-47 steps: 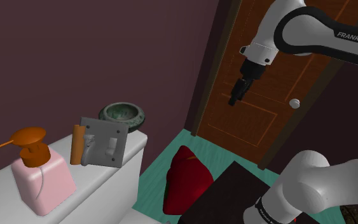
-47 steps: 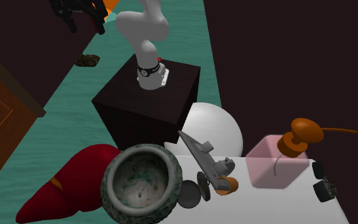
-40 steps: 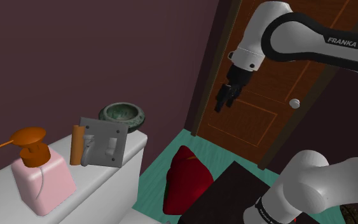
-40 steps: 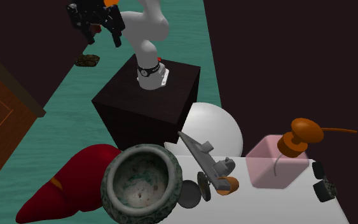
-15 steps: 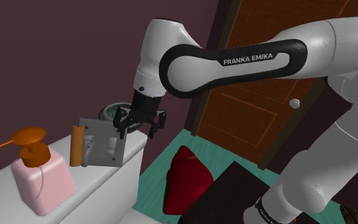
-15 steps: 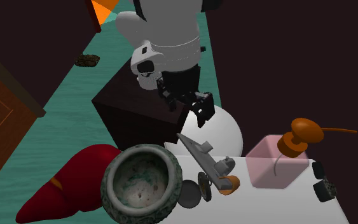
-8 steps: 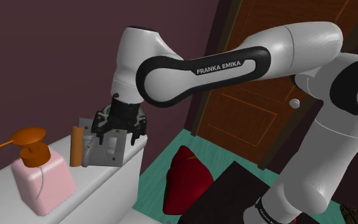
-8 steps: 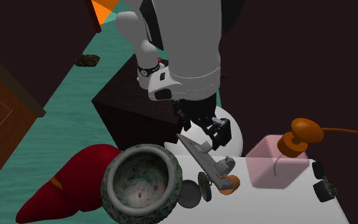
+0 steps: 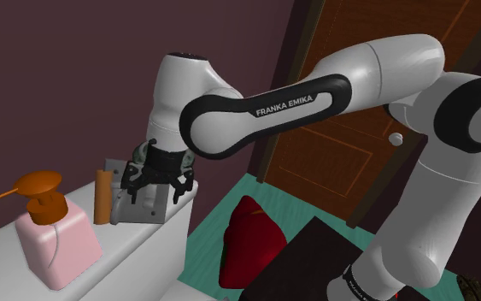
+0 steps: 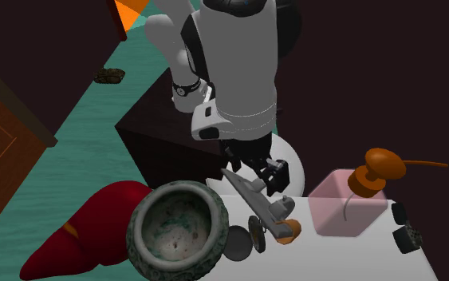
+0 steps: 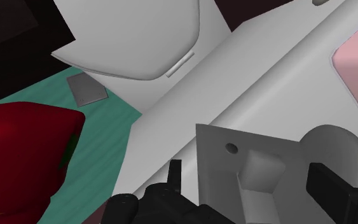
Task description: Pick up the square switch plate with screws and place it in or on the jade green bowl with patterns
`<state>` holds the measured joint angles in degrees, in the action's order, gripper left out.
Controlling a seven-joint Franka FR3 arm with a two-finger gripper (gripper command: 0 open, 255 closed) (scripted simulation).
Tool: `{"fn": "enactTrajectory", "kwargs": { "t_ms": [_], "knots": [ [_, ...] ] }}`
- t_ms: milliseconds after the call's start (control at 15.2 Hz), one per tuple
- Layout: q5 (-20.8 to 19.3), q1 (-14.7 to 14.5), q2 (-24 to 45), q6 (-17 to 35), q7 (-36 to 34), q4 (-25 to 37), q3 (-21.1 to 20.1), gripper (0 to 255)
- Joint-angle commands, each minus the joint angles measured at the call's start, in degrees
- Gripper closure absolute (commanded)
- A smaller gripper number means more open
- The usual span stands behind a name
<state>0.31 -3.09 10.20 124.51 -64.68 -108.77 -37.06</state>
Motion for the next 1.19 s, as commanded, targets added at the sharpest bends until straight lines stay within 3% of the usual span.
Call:
{"fn": "enactTrajectory", "kwargs": {
  "t_ms": [0, 198, 264, 858, 1122],
  "knots": [
    [-0.07, -0.03, 0.09, 0.04, -0.04, 0.05, 0.01, 0],
    [-0.06, -0.02, 0.08, 0.04, -0.04, 0.04, 0.01, 0],
    [-0.06, -0.02, 0.08, 0.04, -0.04, 0.04, 0.01, 255],
    [-0.07, -0.02, 0.1, 0.04, -0.04, 0.05, 0.01, 255],
    [0.63, 0.19, -0.96, -2.83, 0.2, 2.06, -0.15, 255]
  ]
}}
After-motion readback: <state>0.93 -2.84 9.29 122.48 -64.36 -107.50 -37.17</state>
